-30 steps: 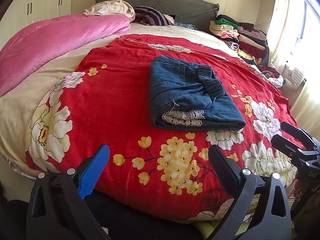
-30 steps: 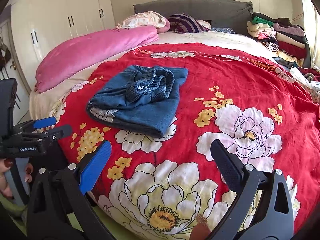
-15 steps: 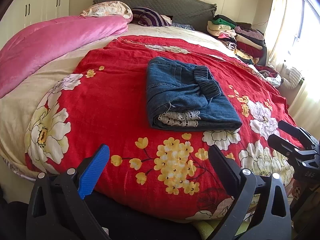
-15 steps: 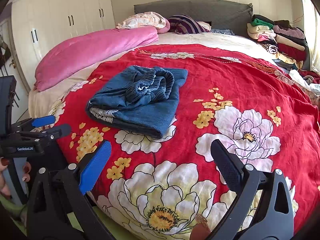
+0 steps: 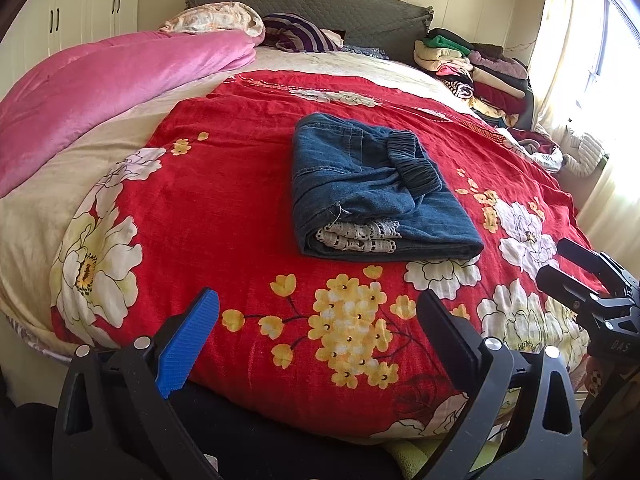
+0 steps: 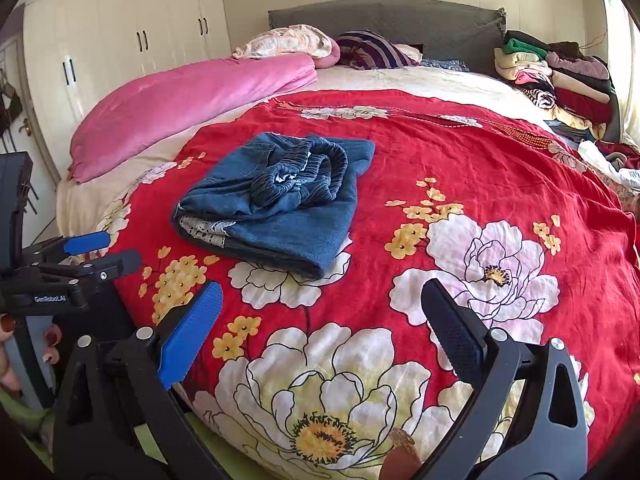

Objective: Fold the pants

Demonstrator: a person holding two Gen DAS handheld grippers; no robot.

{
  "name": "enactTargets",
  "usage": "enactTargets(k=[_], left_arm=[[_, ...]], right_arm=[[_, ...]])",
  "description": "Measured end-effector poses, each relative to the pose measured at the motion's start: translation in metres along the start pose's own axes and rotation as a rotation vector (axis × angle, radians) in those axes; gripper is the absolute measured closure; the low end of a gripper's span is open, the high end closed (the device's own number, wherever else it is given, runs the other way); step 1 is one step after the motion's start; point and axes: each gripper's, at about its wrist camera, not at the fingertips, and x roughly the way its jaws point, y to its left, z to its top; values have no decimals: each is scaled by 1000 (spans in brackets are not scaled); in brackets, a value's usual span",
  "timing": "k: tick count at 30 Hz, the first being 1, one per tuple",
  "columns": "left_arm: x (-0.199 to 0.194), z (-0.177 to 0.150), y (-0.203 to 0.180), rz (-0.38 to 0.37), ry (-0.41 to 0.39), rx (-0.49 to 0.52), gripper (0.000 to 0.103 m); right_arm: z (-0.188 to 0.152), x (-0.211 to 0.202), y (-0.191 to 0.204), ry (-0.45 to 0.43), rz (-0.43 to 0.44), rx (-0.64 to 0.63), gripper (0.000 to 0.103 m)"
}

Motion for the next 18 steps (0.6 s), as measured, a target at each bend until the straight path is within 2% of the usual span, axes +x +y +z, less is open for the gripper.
enactTargets(k=[18], left_arm=[[1, -1, 0, 6, 10, 3, 4]], right_arm=[[1, 0, -2, 3, -5, 1, 9]])
